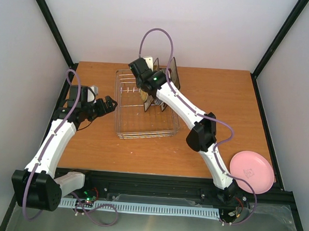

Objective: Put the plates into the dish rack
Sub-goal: Pick up the plate from the dish rack.

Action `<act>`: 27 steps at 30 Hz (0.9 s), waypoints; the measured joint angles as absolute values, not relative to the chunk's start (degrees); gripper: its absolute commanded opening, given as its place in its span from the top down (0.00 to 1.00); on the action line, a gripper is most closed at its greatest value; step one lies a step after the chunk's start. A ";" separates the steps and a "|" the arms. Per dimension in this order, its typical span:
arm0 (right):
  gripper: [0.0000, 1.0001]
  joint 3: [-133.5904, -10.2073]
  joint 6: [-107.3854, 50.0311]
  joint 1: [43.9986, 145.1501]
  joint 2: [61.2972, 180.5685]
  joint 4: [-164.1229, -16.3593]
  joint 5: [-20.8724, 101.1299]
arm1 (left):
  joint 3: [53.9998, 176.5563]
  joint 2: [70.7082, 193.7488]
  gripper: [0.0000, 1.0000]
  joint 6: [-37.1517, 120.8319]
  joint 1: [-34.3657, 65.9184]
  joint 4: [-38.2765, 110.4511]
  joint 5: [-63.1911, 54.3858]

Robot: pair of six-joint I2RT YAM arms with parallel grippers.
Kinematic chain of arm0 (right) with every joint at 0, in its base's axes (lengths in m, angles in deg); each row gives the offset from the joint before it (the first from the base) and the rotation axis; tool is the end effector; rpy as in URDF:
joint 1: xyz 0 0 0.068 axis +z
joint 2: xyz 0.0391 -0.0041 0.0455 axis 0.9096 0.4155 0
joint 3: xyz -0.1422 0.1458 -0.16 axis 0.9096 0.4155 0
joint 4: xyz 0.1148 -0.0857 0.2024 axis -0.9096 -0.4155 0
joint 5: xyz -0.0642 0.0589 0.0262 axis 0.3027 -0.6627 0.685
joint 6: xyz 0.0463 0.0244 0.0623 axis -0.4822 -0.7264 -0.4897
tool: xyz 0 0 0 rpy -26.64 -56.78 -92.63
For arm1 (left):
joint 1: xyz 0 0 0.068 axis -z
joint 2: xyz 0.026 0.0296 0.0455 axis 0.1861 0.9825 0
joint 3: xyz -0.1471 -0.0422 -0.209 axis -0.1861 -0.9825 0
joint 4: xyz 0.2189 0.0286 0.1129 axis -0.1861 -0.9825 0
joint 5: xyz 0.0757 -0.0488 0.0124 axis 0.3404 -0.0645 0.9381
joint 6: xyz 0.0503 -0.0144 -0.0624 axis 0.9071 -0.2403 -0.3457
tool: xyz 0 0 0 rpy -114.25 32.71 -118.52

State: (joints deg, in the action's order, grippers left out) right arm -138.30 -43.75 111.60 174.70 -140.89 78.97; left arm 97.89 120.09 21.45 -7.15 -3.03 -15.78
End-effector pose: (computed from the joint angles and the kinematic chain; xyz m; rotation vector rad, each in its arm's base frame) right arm 0.3824 0.3453 0.2854 -0.2070 2.1981 0.0126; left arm 0.2412 -0.0388 0.2616 -0.4259 2.3805 -0.6989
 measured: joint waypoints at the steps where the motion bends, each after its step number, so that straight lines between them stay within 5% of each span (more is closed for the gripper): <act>1: 0.97 -138.30 -43.80 111.60 174.72 -140.82 78.93 | 97.89 120.20 0.00 21.48 -7.15 -3.03 -15.76; 14: 0.97 -138.94 -43.93 112.58 176.34 -139.03 81.05 | 97.89 121.20 0.00 21.45 -7.15 -2.99 -15.60; 19: 0.97 -123.33 -43.84 113.39 169.47 -130.38 81.75 | 97.89 121.42 0.00 21.48 -7.15 -2.94 -15.34; 27: 0.97 -117.80 -41.59 113.41 165.34 -127.62 79.84 | 99.77 124.28 0.00 23.18 -7.15 -3.10 -15.36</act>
